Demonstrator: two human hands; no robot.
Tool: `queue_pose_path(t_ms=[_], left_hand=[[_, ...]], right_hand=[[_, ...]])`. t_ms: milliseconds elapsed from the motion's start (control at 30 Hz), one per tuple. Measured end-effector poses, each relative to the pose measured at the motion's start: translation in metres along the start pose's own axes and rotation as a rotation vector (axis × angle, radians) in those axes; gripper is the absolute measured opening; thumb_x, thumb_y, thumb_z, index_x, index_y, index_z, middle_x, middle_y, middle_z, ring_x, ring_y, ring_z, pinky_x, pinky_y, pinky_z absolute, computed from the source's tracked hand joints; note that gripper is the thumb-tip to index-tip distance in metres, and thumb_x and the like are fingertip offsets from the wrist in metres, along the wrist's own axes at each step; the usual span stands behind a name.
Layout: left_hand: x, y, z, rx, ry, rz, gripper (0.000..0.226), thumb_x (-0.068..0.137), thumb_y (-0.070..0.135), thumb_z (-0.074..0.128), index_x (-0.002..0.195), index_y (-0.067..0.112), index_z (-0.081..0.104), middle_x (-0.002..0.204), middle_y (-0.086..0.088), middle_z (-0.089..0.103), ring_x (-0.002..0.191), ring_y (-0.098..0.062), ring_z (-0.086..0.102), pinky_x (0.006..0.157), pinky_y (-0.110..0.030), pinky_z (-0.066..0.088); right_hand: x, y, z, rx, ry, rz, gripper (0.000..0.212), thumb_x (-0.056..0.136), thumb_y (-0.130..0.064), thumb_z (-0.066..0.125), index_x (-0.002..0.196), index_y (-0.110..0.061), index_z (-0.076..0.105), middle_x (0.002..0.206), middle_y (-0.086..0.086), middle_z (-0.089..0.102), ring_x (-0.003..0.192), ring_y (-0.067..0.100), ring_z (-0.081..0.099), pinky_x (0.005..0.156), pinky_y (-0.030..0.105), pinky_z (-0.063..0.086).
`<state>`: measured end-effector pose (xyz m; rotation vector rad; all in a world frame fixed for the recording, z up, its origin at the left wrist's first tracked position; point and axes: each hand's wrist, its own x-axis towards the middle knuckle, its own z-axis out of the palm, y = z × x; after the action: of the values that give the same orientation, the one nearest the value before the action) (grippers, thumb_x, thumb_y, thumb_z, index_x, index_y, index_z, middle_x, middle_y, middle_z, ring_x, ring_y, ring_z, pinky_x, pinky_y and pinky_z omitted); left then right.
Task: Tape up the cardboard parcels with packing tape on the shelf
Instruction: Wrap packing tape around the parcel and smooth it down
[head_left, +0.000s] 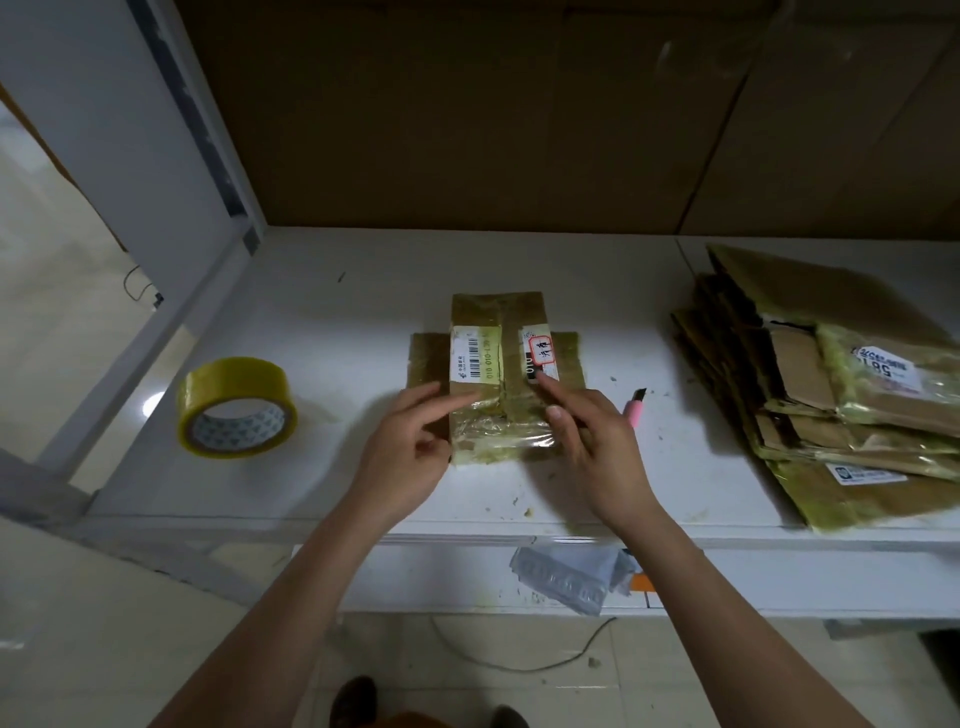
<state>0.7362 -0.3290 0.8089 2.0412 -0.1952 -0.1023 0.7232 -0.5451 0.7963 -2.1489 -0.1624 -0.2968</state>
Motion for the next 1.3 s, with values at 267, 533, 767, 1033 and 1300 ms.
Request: queue_pose_path(t_ms=[267,533,767,1033,1300], left_hand=[[-0.002,0.012,0.010,0.041,0.032,0.017,0.035,0.083,0.041,0.073,0.114,0.054,0.064,0.126,0.014,0.065,0.115,-0.012,0.063,0.097,-0.039,0.052],[0.000,0.012,0.017,-0.004,0.102,0.031,0.036,0.074,0.046,0.072,0.109,0.046,0.067,0.122,0.008,0.068,0.110,-0.002,0.063,0.091,-0.027,0.055],[0.003,0.011,0.014,0.053,0.059,0.093,0.036,0.081,0.017,0.076,0.117,0.019,0.071,0.105,-0.013,0.074,0.094,0.013,0.032,0.070,-0.022,0.045],[0.004,0.009,0.009,0.081,0.004,0.127,0.032,0.088,0.004,0.069,0.118,0.017,0.070,0.112,-0.019,0.070,0.073,0.001,0.059,0.046,-0.004,0.030],[0.009,-0.005,-0.001,0.035,-0.160,0.065,0.063,0.095,-0.004,0.052,0.123,0.053,0.060,0.134,0.003,0.062,0.088,-0.011,0.066,0.088,-0.032,0.057]], right_hand=[[0.004,-0.007,-0.001,-0.132,-0.078,0.010,0.067,0.072,-0.056,0.070,0.127,-0.018,0.063,0.120,0.004,0.060,0.107,0.011,0.056,0.100,0.009,0.037],[0.005,-0.009,0.010,-0.247,0.035,0.014,0.054,0.074,-0.042,0.080,0.118,-0.012,0.068,0.114,0.008,0.066,0.098,0.022,0.065,0.088,0.008,0.035],[0.006,-0.012,0.008,-0.245,0.058,-0.038,0.045,0.077,-0.029,0.078,0.115,-0.006,0.070,0.091,0.007,0.076,0.073,0.021,0.071,0.081,0.005,0.037],[0.004,-0.013,-0.004,-0.074,0.001,0.013,0.035,0.083,-0.008,0.074,0.118,-0.008,0.070,0.063,-0.015,0.063,0.058,0.001,0.054,0.081,-0.012,0.017],[0.007,-0.001,-0.017,0.060,-0.196,0.079,0.049,0.090,-0.005,0.066,0.131,-0.029,0.058,0.102,0.018,0.072,0.091,0.037,0.066,0.101,0.037,0.037]])
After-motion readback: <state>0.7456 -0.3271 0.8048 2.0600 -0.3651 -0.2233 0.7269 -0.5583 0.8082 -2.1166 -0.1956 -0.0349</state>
